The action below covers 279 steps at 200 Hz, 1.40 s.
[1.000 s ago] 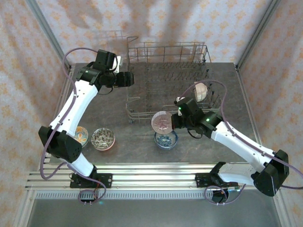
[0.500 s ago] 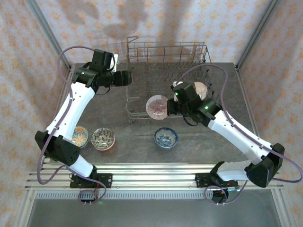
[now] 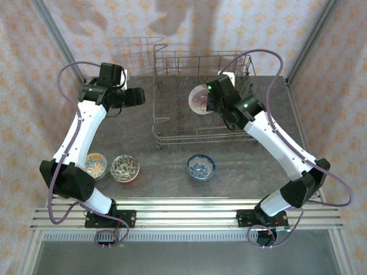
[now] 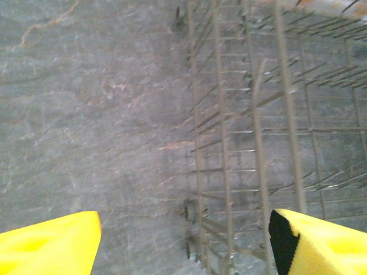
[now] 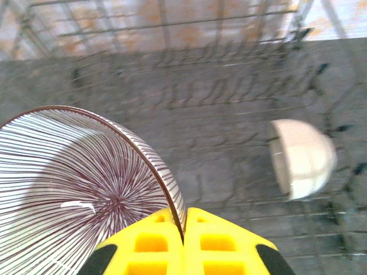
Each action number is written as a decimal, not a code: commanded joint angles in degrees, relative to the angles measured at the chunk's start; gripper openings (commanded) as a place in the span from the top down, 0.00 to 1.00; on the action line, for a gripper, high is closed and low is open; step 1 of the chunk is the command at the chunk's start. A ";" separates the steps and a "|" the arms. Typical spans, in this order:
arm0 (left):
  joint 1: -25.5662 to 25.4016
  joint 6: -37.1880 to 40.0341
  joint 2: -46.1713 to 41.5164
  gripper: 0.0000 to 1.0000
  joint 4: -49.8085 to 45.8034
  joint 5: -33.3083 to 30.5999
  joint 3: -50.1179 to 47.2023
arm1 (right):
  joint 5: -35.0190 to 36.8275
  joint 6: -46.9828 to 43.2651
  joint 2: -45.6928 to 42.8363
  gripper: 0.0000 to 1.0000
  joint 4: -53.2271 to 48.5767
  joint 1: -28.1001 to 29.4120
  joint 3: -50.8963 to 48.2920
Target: Load the bowls into the dish rack
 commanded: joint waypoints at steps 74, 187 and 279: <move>1.81 1.55 1.74 0.23 -2.32 4.62 -6.30 | 24.30 0.96 10.20 1.00 -9.32 -3.58 10.12; 2.79 1.91 4.61 0.24 -2.86 4.41 -10.12 | 39.22 0.28 22.28 1.00 -18.26 -3.76 16.99; 0.62 2.51 8.02 0.27 -5.00 7.70 -12.22 | 52.45 9.73 32.60 1.00 -38.07 -3.77 25.51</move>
